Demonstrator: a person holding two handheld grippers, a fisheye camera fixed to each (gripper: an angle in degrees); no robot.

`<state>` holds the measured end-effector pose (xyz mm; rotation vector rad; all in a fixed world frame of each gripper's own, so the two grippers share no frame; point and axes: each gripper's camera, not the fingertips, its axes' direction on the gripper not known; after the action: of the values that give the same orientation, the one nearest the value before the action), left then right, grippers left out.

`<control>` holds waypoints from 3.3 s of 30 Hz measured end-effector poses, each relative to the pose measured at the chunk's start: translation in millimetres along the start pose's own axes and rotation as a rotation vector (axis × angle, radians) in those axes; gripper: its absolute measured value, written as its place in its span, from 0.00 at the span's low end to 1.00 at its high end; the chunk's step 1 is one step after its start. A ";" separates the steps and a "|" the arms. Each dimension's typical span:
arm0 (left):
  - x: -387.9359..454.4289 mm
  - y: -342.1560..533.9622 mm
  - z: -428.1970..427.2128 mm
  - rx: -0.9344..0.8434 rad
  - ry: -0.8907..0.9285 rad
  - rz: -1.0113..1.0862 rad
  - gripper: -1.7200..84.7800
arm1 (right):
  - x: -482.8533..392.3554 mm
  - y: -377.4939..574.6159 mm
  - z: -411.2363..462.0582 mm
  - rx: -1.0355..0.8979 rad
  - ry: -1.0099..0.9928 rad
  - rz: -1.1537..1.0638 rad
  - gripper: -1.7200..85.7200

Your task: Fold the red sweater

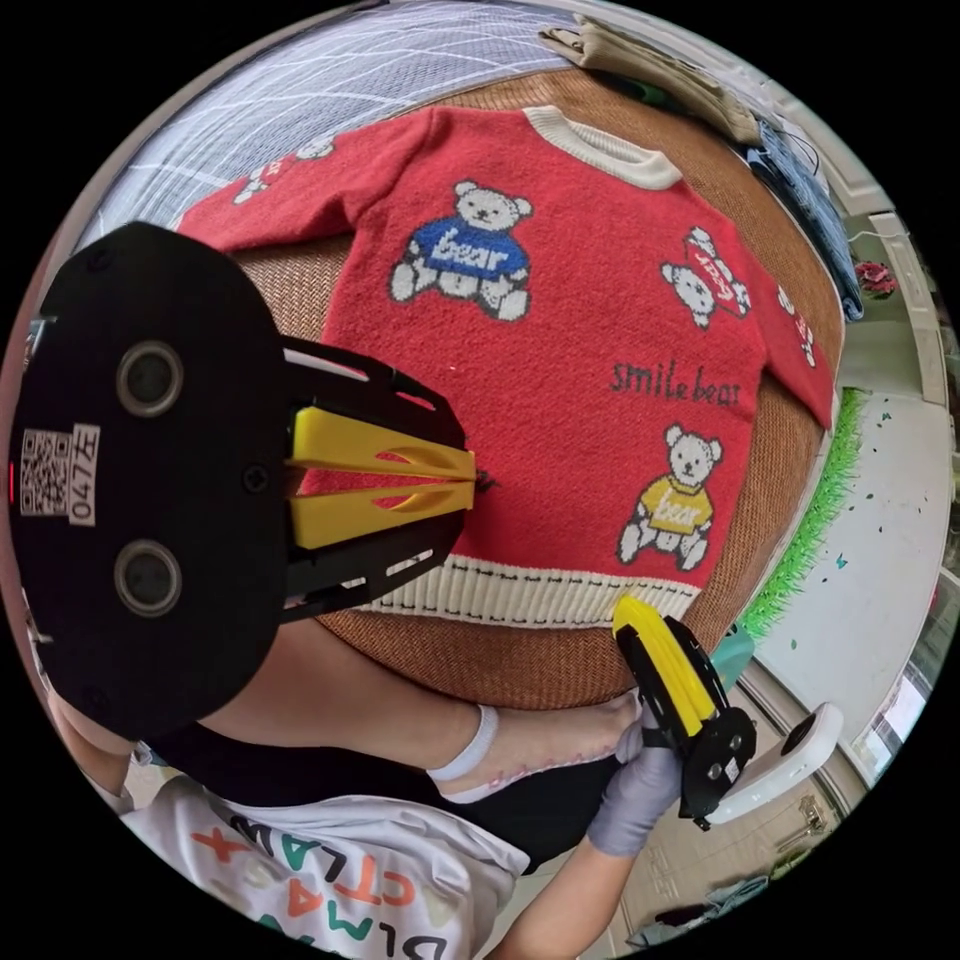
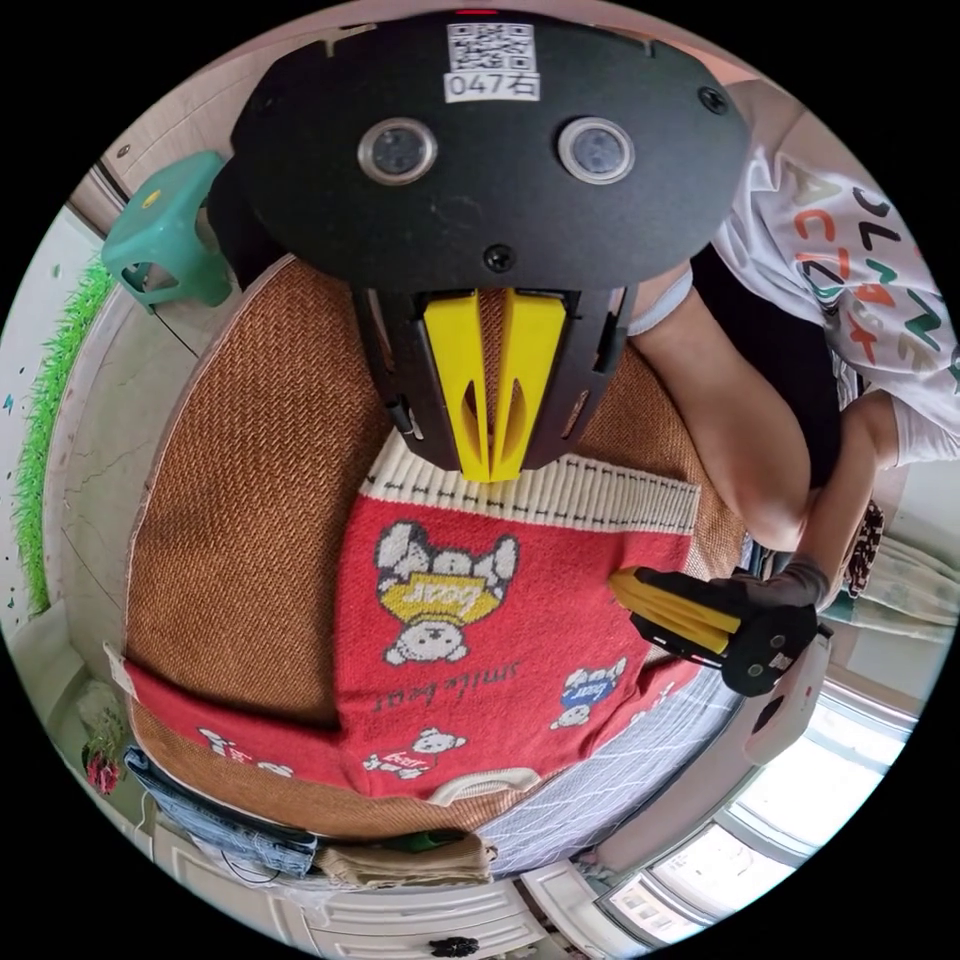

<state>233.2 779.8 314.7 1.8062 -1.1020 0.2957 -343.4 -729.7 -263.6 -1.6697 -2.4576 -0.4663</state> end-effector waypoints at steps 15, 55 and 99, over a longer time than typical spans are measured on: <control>-18.6 31.2 21.4 0.002 0.060 -0.032 0.01 | 0.0 6.0 21.9 0.005 -0.020 0.006 0.01; 8.6 62.8 82.2 0.005 0.103 -0.042 0.01 | -1.7 10.0 64.1 0.013 -0.069 0.022 0.01; 6.2 49.8 109.9 0.008 0.149 -0.069 0.01 | 23.9 16.5 81.9 0.017 -0.110 0.037 0.01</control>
<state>169.3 679.5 293.0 1.7942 -0.9334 0.3875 -332.1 -676.3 -331.3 -1.7763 -2.4934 -0.3574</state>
